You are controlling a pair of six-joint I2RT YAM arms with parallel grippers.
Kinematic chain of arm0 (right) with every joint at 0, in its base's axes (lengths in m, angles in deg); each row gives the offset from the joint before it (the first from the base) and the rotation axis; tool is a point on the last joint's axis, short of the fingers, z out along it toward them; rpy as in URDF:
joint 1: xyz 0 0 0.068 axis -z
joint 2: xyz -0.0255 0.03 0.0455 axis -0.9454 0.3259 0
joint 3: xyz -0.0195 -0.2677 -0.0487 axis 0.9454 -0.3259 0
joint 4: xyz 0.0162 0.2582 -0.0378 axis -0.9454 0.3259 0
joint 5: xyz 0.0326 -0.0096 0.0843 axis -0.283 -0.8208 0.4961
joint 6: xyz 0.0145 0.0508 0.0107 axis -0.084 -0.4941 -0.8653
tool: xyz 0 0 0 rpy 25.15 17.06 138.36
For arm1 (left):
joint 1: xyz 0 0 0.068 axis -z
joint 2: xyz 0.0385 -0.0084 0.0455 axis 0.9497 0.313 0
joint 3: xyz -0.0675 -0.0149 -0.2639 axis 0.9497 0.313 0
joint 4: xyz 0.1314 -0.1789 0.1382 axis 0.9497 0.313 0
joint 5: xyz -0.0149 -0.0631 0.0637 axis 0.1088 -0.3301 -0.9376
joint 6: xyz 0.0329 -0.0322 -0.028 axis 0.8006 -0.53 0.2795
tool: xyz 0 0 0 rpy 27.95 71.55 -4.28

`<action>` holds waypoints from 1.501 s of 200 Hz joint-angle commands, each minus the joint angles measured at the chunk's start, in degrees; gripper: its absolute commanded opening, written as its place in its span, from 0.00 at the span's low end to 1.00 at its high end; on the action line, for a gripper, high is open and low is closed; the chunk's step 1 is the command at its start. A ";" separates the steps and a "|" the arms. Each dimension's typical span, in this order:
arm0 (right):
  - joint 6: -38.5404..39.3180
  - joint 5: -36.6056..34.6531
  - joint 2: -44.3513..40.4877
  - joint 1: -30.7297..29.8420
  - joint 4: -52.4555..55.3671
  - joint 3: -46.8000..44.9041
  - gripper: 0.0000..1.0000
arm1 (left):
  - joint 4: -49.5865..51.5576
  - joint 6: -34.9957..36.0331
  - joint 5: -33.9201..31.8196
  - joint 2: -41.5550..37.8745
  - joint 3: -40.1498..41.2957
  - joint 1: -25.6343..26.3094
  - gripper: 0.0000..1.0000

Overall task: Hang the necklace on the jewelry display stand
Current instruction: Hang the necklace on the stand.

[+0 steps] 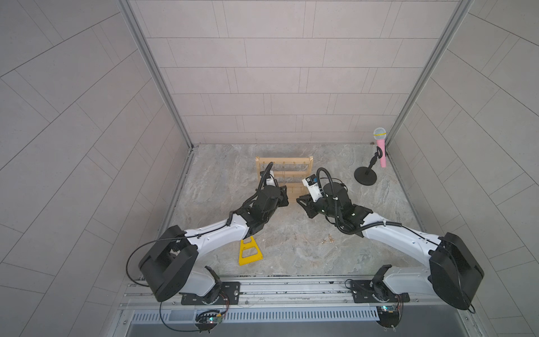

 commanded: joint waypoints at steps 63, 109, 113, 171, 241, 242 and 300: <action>1.17 -8.29 4.73 -5.08 -6.81 1.30 0.21 | 17.25 0.63 8.40 -16.84 8.88 -2.34 0.37; 0.74 -8.87 12.77 -5.35 -13.72 4.43 0.16 | 17.90 2.47 15.81 -18.89 10.96 -10.97 0.37; 0.71 -8.87 13.56 -5.36 -14.10 4.78 0.16 | 17.85 2.48 15.87 -18.91 11.09 -11.47 0.37; 1.85 -11.98 20.61 -5.31 -15.99 10.78 0.12 | 13.53 0.63 14.31 -18.67 16.04 -12.81 0.37; 1.50 -12.69 23.69 -4.67 -14.08 14.39 0.13 | 13.14 1.15 13.91 -19.55 16.95 -13.16 0.38; 1.51 -12.76 23.68 -4.66 -14.07 14.37 0.13 | 13.13 1.15 13.91 -19.52 16.95 -13.22 0.38; 1.98 -12.70 20.74 -3.91 -12.16 12.51 0.16 | 12.64 1.03 14.70 -17.58 16.03 -14.26 0.38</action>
